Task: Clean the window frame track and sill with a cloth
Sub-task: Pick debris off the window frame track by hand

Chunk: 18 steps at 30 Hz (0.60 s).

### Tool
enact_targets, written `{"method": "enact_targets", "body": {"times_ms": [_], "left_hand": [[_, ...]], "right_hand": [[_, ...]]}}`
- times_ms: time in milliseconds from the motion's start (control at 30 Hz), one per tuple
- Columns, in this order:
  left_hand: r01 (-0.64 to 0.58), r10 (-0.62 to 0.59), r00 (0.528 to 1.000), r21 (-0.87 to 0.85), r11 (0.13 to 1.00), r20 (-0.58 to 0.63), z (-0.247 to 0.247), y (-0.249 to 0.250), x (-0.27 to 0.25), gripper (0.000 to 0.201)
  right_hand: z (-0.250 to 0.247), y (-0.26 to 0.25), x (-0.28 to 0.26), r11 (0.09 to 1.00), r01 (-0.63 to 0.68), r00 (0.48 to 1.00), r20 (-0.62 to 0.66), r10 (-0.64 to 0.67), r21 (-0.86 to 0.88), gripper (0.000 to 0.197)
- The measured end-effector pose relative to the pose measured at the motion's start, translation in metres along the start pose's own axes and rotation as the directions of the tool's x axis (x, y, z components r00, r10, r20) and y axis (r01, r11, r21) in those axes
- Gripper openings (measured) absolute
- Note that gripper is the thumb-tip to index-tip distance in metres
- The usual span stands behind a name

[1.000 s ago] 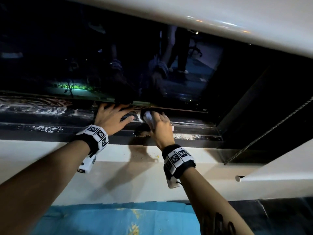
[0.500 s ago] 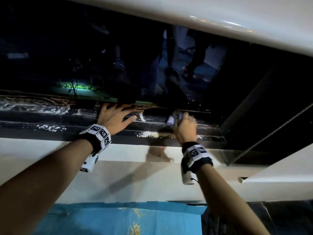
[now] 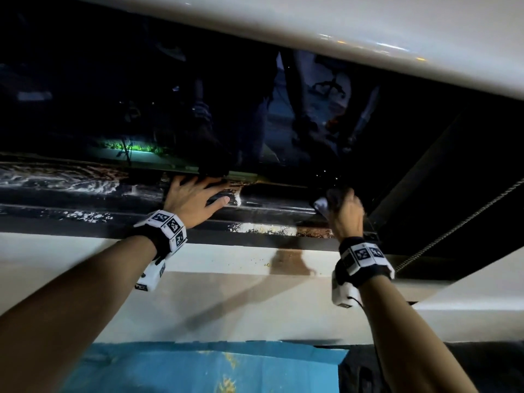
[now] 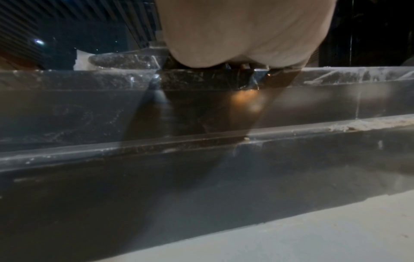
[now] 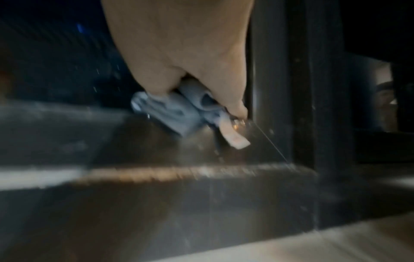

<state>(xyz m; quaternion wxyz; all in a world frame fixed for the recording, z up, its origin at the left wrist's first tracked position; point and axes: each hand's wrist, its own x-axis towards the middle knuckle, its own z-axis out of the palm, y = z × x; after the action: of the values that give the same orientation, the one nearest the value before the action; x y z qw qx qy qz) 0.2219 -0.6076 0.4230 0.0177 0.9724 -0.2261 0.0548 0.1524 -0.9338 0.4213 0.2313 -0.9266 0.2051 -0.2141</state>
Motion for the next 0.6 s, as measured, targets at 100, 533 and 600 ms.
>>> {"method": "enact_targets", "body": {"times_ms": [100,533,600], "left_hand": [[0.006,-0.006,1.000,-0.010,1.000,0.002,0.002,-0.001,0.001,0.058],[0.011,-0.011,1.000,0.004,1.000,0.017,0.001,0.000,0.000,0.072],[0.010,-0.010,1.000,-0.005,1.000,0.023,0.002,-0.001,0.001,0.072]], "right_hand": [[0.010,-0.002,0.006,0.977,-0.159,0.987,-0.006,0.160,-0.139,0.045],[0.015,-0.089,-0.010,0.931,0.289,0.904,0.255,-0.342,0.224,0.036],[0.000,-0.058,0.009,0.965,0.259,0.959,0.114,-0.260,0.027,0.038]]}}
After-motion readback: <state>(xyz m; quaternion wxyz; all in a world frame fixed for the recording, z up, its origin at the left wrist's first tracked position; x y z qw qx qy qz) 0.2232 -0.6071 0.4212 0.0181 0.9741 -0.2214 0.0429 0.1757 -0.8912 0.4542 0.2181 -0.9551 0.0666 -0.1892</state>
